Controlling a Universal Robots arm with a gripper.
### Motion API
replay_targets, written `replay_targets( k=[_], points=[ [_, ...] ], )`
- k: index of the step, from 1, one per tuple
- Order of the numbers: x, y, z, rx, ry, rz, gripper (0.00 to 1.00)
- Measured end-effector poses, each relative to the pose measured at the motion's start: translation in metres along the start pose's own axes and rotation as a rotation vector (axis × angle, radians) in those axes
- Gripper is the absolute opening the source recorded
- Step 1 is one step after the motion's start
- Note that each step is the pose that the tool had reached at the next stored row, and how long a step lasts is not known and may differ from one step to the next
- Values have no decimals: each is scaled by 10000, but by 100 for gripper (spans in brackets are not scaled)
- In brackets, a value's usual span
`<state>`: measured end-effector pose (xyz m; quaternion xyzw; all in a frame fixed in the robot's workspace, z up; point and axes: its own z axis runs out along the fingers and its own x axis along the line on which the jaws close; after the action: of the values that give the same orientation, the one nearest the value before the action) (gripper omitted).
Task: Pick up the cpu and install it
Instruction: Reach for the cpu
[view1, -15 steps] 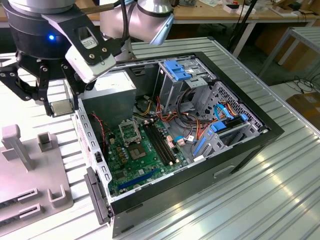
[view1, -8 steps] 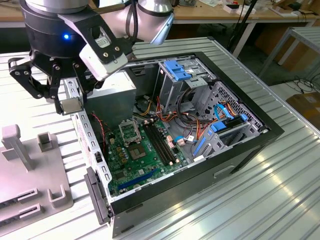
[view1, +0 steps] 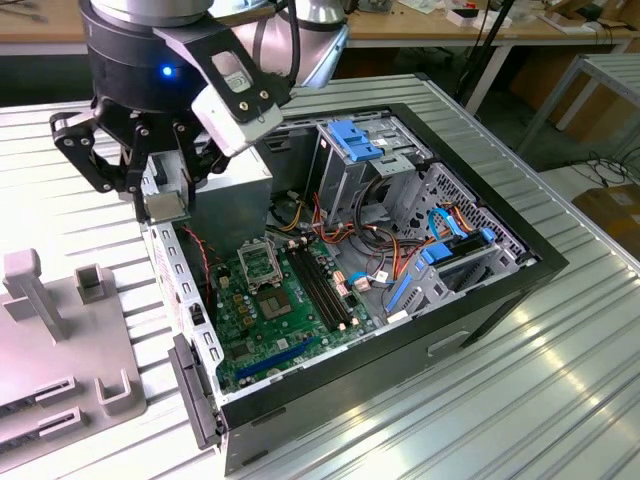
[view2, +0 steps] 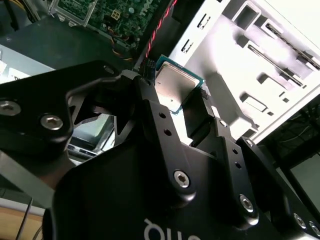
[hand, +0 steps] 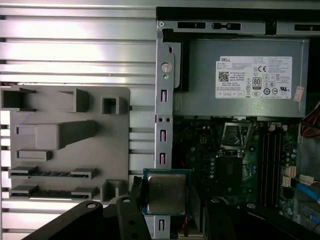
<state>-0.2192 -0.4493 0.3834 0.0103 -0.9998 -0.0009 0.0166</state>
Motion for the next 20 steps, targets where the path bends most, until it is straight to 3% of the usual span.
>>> replay_targets(
  k=[14, 20],
  points=[
    [-322, -7, -11, 1, 1, 0, 47],
    [-333, -7, -12, 1, 1, 0, 47]
  ],
)
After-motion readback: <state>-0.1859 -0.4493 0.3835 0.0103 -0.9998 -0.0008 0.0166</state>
